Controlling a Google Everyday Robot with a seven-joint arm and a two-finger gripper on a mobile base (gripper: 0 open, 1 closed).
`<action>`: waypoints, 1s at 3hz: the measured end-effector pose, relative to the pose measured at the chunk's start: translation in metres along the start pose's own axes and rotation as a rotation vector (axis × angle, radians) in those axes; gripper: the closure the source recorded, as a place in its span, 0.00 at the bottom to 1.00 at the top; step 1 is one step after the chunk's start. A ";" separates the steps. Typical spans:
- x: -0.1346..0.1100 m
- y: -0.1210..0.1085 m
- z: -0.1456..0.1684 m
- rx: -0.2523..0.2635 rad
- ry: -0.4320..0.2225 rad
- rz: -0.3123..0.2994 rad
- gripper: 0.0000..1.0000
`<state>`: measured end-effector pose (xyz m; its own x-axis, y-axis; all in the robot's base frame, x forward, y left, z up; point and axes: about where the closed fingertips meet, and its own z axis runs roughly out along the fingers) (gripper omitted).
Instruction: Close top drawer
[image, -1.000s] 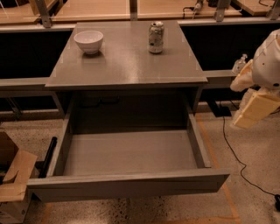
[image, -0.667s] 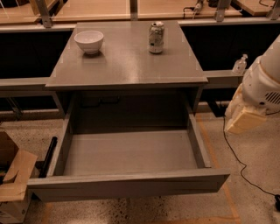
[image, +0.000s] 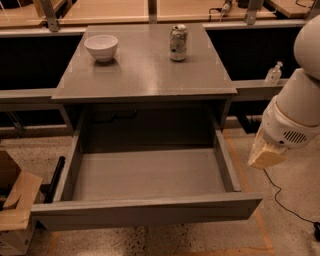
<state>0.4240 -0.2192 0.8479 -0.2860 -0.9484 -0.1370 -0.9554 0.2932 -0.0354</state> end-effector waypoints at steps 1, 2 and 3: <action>0.000 0.000 0.000 0.001 0.000 0.000 1.00; 0.008 0.010 0.043 -0.099 0.010 0.023 1.00; 0.025 0.032 0.116 -0.273 0.048 0.073 1.00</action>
Offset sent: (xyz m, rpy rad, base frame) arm -0.0291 0.0013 -0.1496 0.0734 0.3569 -0.0354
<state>0.3945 -0.2194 0.7284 -0.3515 -0.9326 -0.0818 -0.9148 0.3236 0.2417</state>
